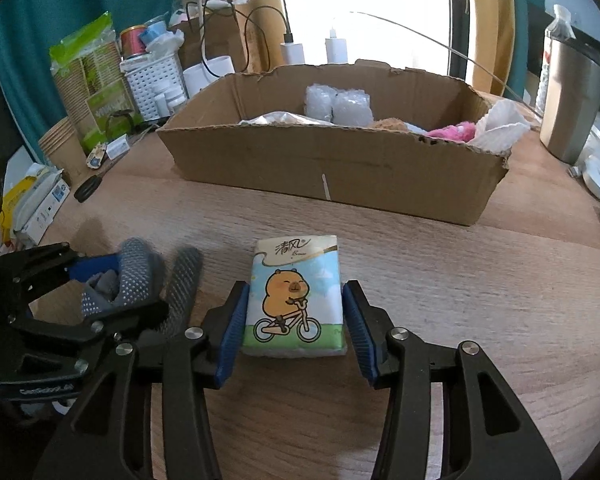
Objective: Organize soft objects
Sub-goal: 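Grasp the cartoon tissue pack with the right gripper while the left grasps the grey gloves, then carry the tissue pack over the box with the right gripper while the left carries the gloves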
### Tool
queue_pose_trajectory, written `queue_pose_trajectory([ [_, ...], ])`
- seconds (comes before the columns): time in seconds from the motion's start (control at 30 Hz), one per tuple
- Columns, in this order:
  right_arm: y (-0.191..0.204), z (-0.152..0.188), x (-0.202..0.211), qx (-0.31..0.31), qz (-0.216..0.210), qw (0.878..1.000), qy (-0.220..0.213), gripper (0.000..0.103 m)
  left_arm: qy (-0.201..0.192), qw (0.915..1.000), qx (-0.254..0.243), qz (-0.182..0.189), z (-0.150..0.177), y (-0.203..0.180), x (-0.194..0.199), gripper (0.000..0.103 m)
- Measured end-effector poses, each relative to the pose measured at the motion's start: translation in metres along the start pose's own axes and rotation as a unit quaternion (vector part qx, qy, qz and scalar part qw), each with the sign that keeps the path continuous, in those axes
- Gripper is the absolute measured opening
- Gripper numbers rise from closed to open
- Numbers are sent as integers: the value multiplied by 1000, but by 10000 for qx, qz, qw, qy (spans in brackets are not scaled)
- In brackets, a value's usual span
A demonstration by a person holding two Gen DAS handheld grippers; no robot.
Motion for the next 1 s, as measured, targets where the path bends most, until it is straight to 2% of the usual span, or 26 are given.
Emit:
queue_pose_trajectory([
  [0.07,-1,-1,0,-14,-32,10000,-20,50,29,10000,-60,64,-1,-2,0,42],
  [0.13,-2,-2,3,-14,-62,10000,-73,50,7,9999,-130,92,-2,-5,2,38],
  [0.37,-6,-13,20,10,-87,9995,-304,50,-234,9993,-222,204,-14,-12,15,32],
  [0.67,-10,-28,37,87,-92,9986,-520,50,-638,9971,-314,256,-36,-18,37,31],
  [1.0,-18,-45,58,143,-39,9969,-768,50,-994,9945,-158,279,-59,-12,50,31],
])
Point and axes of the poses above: each gripper's, at about its wrist camera, not at the fingertips, and x roughly against the way its jaws point, y to its left, z to its underside, the point moved 1 cm from there along -x, roughly the way its jaws point, and after that the axes turned 6 degrees about -z, right-handed, at the moved point
